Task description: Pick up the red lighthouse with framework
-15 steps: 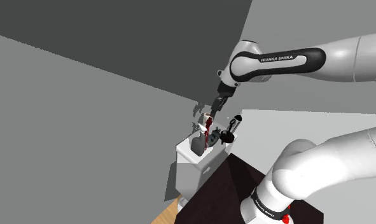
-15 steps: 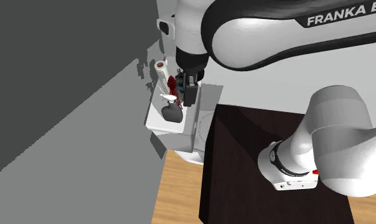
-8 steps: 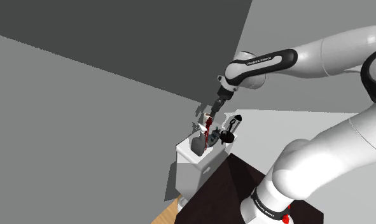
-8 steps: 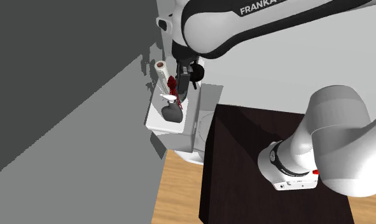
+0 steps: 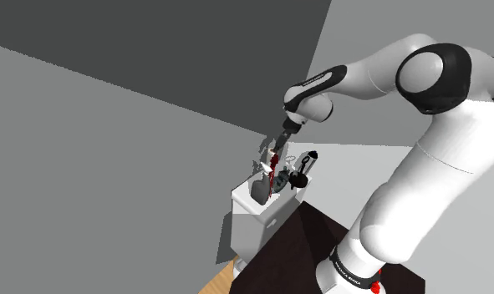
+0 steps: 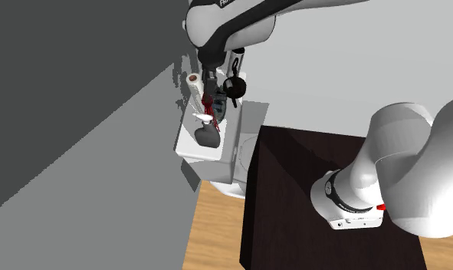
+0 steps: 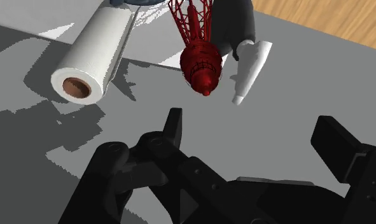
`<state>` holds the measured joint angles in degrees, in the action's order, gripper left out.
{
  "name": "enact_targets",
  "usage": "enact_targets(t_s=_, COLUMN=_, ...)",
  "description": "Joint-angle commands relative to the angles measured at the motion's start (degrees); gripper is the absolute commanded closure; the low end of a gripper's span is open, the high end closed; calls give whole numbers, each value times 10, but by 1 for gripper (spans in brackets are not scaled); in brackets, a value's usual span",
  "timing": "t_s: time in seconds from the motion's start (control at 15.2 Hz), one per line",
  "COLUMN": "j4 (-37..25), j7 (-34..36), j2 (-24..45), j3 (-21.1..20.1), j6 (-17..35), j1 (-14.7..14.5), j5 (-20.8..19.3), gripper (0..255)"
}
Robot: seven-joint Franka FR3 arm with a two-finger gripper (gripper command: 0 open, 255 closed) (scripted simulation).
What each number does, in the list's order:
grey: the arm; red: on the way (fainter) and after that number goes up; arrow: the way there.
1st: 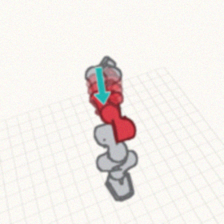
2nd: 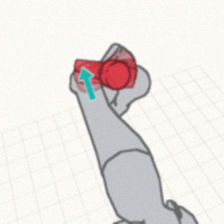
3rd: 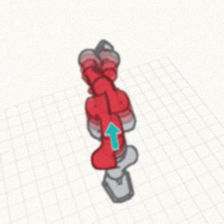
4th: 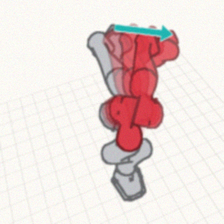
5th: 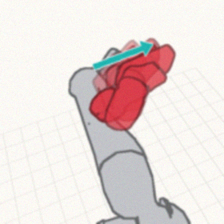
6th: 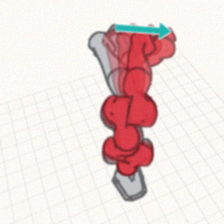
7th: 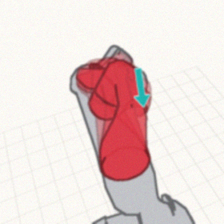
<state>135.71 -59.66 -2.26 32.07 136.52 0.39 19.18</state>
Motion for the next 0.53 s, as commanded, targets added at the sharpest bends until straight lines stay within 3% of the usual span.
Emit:
enact_targets(t_s=0.0, j4=-29, j7=-71, j2=57, j3=11, j6=8, j1=3, j5=65, gripper=0)
enact_targets(t_s=0.46, j4=-31, j7=-128, j2=108, j3=-2, j6=37, j1=14, j5=129, gripper=0)
